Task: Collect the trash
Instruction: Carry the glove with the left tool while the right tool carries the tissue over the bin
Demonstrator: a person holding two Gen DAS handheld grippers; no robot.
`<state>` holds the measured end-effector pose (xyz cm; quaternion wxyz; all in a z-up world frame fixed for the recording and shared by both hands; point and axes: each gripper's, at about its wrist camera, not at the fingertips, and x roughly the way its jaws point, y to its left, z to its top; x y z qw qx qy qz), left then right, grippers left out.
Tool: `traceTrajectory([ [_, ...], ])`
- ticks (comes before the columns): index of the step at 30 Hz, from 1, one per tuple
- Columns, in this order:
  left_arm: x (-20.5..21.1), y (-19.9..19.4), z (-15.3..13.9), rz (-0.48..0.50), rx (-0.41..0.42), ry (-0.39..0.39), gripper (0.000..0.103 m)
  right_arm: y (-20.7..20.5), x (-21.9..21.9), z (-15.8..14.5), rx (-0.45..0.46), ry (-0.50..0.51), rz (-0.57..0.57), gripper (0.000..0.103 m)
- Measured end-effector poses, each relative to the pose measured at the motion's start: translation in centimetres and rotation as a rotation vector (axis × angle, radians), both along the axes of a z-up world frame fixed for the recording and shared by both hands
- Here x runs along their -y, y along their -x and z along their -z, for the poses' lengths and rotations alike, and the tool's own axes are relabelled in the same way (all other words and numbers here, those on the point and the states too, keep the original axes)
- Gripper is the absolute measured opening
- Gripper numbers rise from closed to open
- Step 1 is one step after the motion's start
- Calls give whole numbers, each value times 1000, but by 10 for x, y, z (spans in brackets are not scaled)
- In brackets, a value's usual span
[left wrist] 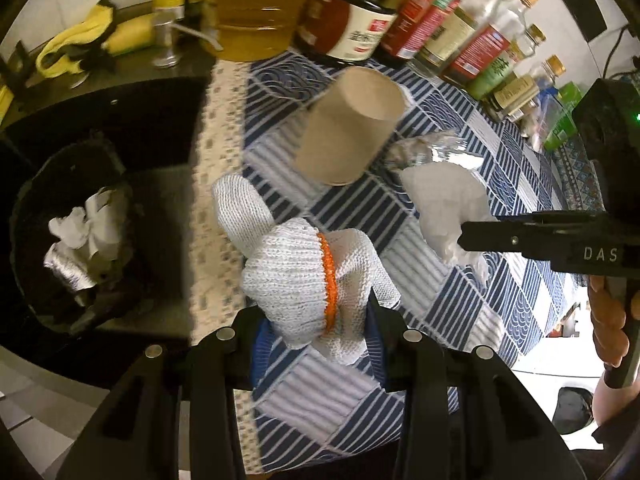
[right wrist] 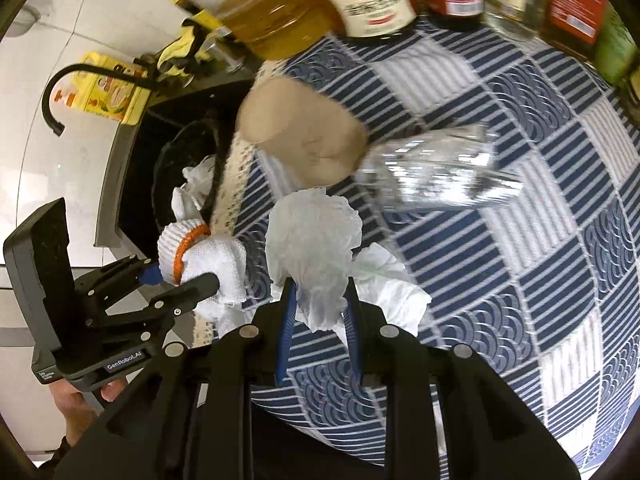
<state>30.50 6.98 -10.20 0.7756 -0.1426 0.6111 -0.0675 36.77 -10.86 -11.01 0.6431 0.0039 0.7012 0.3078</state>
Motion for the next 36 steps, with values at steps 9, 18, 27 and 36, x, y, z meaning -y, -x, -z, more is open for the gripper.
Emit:
traceTrajectory([
  [9,-61,22,-3,-42,5,-15,38,19,-69,5,-16,-5,-43,25],
  [18,-132,40,-3,-93,15,-12,38,33,-148,6,-12,2,-90,25],
  [27,-197,48,-1,-102,23,-13,38,41,-220,7,1,-1,-106,25],
  [36,-256,52,1,-92,26,-17,38,41,-276,16,-6,-2,-90,25],
])
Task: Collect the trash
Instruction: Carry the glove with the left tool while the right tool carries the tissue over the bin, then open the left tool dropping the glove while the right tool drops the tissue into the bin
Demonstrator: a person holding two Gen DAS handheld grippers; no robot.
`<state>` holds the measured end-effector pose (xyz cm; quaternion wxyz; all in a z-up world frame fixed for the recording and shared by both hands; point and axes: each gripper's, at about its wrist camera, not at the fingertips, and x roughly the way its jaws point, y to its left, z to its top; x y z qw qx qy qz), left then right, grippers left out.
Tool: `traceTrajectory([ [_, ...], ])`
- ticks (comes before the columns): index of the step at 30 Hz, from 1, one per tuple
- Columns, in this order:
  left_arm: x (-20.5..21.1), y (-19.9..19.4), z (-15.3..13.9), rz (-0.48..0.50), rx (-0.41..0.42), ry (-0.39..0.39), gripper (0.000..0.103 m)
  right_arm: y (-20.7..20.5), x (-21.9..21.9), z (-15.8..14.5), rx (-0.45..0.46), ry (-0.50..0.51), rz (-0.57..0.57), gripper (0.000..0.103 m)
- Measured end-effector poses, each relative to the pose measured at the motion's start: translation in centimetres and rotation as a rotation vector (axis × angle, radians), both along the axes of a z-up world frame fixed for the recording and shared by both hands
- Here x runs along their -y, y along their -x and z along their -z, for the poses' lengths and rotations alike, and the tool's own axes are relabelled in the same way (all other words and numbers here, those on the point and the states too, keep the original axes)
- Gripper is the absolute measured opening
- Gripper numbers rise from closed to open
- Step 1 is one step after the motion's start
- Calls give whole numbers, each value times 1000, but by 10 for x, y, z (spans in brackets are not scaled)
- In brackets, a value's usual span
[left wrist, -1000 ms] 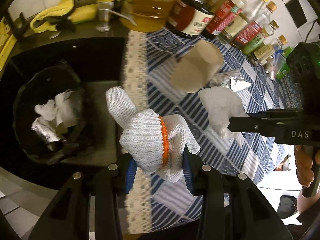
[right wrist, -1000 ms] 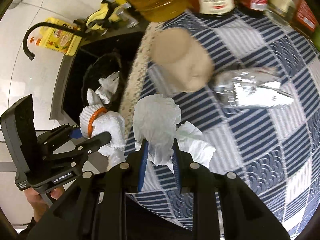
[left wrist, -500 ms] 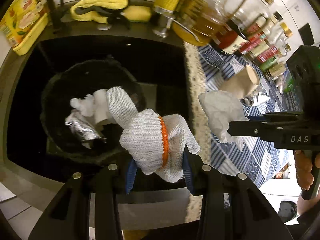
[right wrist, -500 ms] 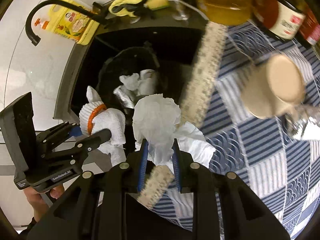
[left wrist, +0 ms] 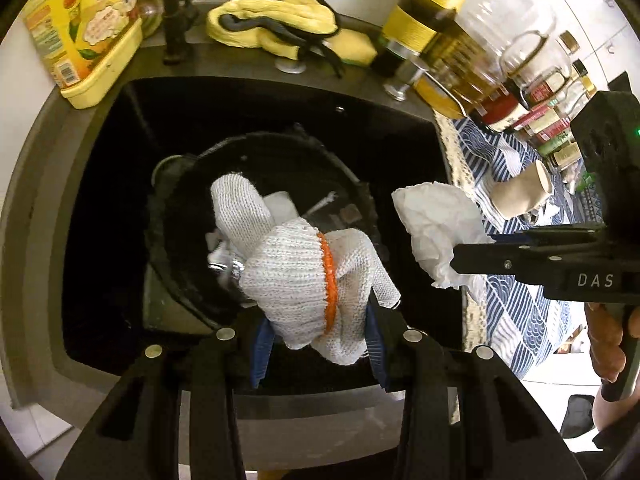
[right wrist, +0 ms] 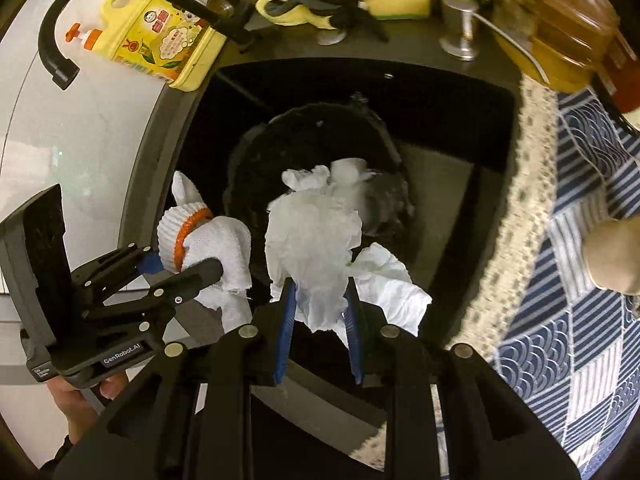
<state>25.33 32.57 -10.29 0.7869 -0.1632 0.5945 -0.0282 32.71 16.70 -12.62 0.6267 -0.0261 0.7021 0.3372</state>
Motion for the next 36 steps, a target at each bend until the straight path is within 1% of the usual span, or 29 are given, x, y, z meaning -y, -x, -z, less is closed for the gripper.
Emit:
traceTrajectory([
  [10,-38,-13,6,27,1,18,38,-13,-41,7,-2,15,16,26],
  [20,-57,-31,28,35,-40,37,39,-31,-68,25,-36,46,12,26],
  [22,-60,-34,30,32,-46,36,41,-34,-70,27,-41,48,12,28],
  [23,-61,-35,31,28,-49,35,44,-36,-72,28,-48,46,14,30],
  [24,-61,-37,32,30,-52,31,50,-38,-72,28,-51,48,20,33],
  [25,-61,-38,32,32,-53,19,52,-39,-72,28,-54,49,28,36],
  [26,-60,-39,31,32,-45,5,52,-41,-73,28,-54,48,31,36],
  [34,-60,-41,33,32,-63,0,52,-47,-69,26,-58,47,53,37],
  [35,-60,-41,32,31,-63,0,53,-46,-67,25,-56,47,55,37],
  [36,-60,-40,32,29,-63,-7,59,-46,-66,25,-56,46,57,37],
])
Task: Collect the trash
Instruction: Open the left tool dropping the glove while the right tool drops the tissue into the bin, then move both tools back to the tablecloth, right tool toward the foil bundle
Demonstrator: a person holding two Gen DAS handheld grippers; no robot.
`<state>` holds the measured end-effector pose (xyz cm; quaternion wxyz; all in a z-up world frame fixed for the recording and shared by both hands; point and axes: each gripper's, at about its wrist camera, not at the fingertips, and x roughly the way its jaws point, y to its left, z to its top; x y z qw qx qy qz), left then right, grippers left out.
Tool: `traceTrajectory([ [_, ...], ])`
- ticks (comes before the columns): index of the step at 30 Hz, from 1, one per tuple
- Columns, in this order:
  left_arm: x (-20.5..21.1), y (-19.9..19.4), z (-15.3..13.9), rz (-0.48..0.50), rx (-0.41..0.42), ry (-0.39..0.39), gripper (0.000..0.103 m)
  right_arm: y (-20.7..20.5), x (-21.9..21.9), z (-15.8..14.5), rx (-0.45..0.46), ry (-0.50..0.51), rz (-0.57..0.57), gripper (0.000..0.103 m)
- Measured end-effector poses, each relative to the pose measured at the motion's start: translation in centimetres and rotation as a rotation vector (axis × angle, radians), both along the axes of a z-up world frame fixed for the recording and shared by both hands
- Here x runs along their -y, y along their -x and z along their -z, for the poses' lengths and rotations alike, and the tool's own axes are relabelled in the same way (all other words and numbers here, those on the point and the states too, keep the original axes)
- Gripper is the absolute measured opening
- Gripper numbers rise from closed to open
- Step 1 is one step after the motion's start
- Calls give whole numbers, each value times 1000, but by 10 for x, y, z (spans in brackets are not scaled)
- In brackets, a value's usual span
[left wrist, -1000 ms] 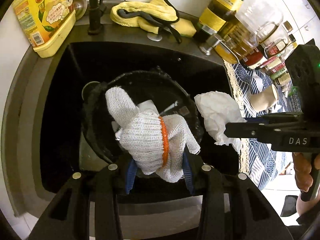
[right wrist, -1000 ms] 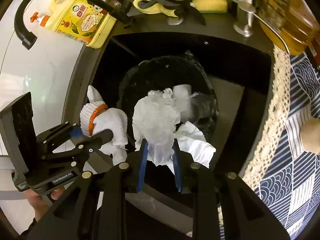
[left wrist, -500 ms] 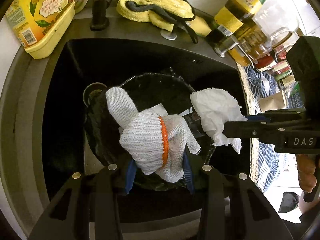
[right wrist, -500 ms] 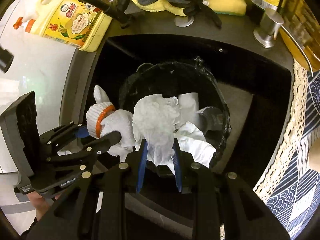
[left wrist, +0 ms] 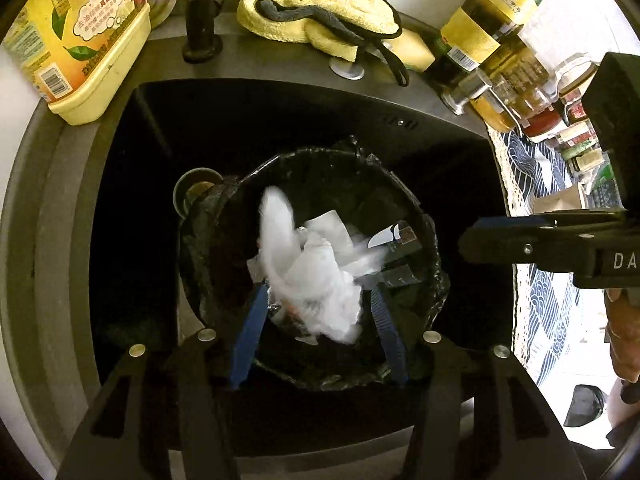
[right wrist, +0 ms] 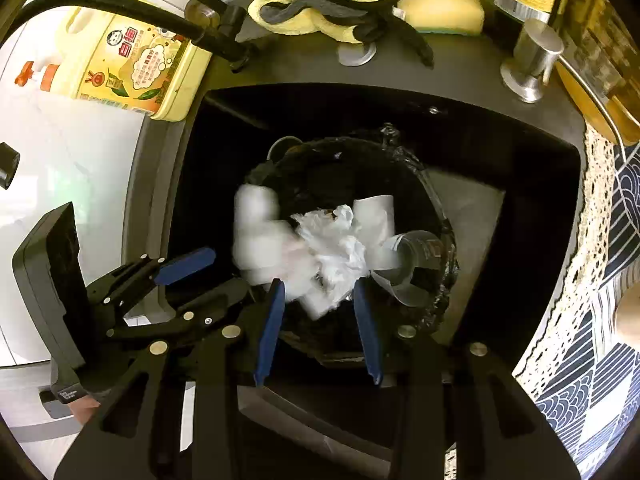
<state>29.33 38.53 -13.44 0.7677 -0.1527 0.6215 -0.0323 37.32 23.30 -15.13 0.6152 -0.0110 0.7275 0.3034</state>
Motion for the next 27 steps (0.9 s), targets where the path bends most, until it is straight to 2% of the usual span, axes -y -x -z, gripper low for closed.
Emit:
traceTrajectory([
  [2,1,1,-3,-8,8,-4,63,0,3,-1,-1,0,6,37],
  [13,10,10,-17,-11,37,-10,63,8,20,-17,32,-8,33,37],
  [15,12,12,-20,-12,40,-13,63,10,25,-19,36,-9,42,42],
  [25,31,18,-34,1,50,-31,64,16,67,-34,47,-9,105,49],
  [27,38,17,-37,15,56,-38,71,17,78,-36,50,-12,124,54],
])
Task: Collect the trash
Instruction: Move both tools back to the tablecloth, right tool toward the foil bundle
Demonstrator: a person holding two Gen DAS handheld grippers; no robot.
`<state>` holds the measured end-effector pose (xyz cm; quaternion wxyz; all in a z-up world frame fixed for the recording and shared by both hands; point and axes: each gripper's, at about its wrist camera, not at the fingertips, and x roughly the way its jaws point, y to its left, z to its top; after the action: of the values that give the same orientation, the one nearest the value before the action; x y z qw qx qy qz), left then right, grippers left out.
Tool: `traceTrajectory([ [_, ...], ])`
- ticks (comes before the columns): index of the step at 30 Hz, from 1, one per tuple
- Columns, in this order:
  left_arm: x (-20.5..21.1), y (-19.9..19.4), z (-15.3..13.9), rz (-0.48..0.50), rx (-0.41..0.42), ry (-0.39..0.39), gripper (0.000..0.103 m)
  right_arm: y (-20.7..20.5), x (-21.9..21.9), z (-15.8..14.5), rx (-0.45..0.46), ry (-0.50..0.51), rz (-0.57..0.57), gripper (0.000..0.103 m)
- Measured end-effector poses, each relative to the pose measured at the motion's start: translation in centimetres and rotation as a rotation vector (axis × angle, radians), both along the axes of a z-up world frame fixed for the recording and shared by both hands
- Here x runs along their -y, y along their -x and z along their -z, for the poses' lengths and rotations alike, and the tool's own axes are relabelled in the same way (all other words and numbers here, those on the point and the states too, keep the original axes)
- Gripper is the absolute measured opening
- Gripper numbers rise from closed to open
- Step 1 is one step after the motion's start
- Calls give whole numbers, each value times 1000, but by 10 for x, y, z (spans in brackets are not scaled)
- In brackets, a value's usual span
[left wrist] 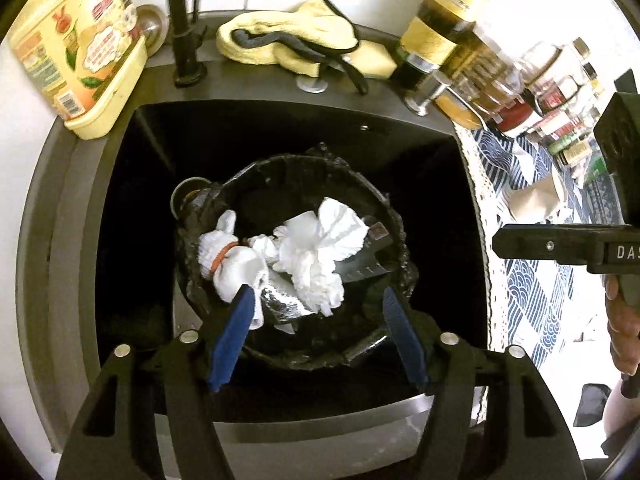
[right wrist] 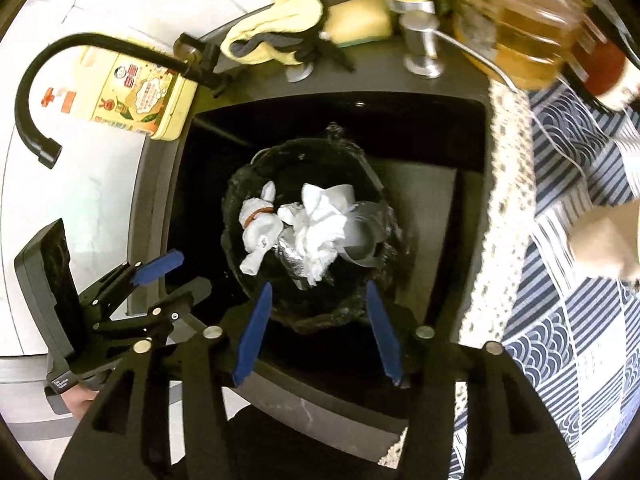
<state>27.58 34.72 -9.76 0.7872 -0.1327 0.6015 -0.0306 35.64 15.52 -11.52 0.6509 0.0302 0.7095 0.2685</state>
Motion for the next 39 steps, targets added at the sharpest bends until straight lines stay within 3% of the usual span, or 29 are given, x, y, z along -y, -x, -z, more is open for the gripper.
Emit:
traceTrajectory([
  [11,59,-10,-10,63,16,-10,74,-4,93,-16,37,42,98,59],
  [20,117,-15,-12,39,25,6,75,-19,166,-36,105,135,34,59],
  [30,188,-4,-16,-68,33,15,75,-38,226,-55,176,178,-200,59],
  [39,228,21,-9,-210,29,15,75,-41,232,-53,223,119,-515,59],
])
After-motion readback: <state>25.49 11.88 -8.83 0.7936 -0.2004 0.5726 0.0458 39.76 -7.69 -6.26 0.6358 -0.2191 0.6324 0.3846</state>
